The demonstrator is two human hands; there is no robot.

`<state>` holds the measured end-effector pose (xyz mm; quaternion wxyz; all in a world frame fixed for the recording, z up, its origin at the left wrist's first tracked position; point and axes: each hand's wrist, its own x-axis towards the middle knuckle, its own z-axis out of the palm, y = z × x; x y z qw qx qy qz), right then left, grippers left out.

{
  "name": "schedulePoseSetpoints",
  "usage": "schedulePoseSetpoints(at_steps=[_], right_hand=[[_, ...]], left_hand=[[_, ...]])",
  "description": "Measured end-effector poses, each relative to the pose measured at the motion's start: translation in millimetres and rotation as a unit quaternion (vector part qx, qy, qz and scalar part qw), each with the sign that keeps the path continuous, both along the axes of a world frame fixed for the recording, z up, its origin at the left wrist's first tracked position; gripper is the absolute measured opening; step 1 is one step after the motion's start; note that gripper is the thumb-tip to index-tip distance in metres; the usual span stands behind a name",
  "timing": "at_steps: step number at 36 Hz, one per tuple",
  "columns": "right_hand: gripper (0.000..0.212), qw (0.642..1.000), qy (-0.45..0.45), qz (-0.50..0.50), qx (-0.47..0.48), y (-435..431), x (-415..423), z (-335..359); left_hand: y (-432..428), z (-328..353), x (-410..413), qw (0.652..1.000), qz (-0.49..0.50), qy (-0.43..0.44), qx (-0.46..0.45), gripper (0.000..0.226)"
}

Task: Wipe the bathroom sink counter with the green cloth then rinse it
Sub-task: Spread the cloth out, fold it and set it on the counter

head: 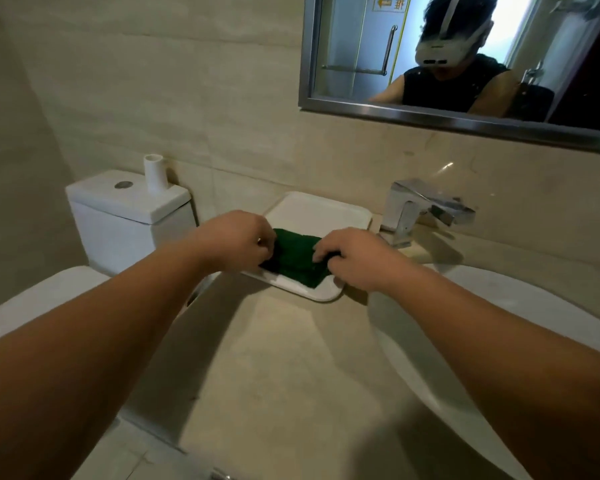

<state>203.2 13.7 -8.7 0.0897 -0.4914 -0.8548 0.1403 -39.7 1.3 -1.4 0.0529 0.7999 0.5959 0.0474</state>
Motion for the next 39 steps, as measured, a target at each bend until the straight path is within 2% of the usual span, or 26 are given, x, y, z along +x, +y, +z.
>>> schedulePoseSetpoints(at_steps=[2, 4, 8, 12, 15, 19, 21, 23, 24, 26, 27, 30, 31, 36, 38, 39], right_hand=[[0.038, 0.997, 0.065, -0.027, 0.034, 3, 0, -1], [0.04, 0.997, 0.06, -0.019, 0.05, 6, -3, -4], [0.041, 0.999, -0.026, 0.025, 0.036, 7, -5, -21], [0.039, 0.997, -0.023, 0.021, 0.063, -1, -2, -28], [0.036, 0.997, -0.02, 0.022, 0.073, -13, -3, -27], [0.027, 0.993, 0.056, -0.024, 0.104, -27, -6, -23], [0.035, 0.988, 0.074, -0.07, 0.113, -28, -7, -21], [0.05, 0.992, 0.05, -0.082, 0.085, -30, -7, -20], [0.053, 0.994, 0.029, -0.076, 0.07, -30, -6, -21], [0.049, 0.997, 0.002, -0.054, 0.061, -32, -5, -24], [0.045, 0.997, -0.006, -0.046, 0.062, -34, -4, -25], [0.041, 0.997, -0.026, -0.033, 0.059, -37, 0, -26], [0.042, 0.997, -0.038, -0.03, 0.054, -38, 2, -25], [0.052, 0.998, -0.061, -0.02, -0.01, -42, 13, -38], [0.056, 0.998, -0.056, -0.016, -0.027, -46, 19, -43], [0.058, 0.998, -0.045, -0.018, -0.032, -49, 24, -42]], left_hand=[[-2, -5, 3, 0.998, 0.015, -0.066, 0.008, 0.032], [-4, -12, 9, 0.996, 0.014, -0.087, -0.018, 0.052], [-6, -27, 19, 0.995, 0.006, -0.008, -0.101, 0.061], [-10, -29, 21, 0.996, 0.008, -0.007, -0.085, 0.058], [-10, -30, 17, 0.997, 0.008, -0.054, -0.052, 0.036], [-19, -28, 21, 0.995, 0.002, -0.091, -0.041, 0.026], [-21, -28, 23, 0.993, 0.007, -0.11, -0.05, 0.024], [-21, -30, 21, 0.99, 0.023, -0.131, -0.053, 0.019], [-21, -31, 19, 0.987, 0.03, -0.149, -0.054, 0.023], [-21, -32, 17, 0.982, 0.038, -0.17, -0.073, 0.047], [-23, -30, 18, 0.985, 0.033, -0.146, -0.086, 0.053], [-31, -29, 27, 0.993, 0.012, 0.005, -0.121, 0.052], [-31, -29, 30, 0.991, 0.015, 0.031, -0.128, 0.053], [-15, -36, 34, 0.988, 0.024, 0.102, -0.117, 0.053], [-17, -34, 39, 0.987, 0.048, 0.102, -0.114, 0.053], [-23, -30, 43, 0.989, 0.069, 0.073, -0.106, 0.053]])
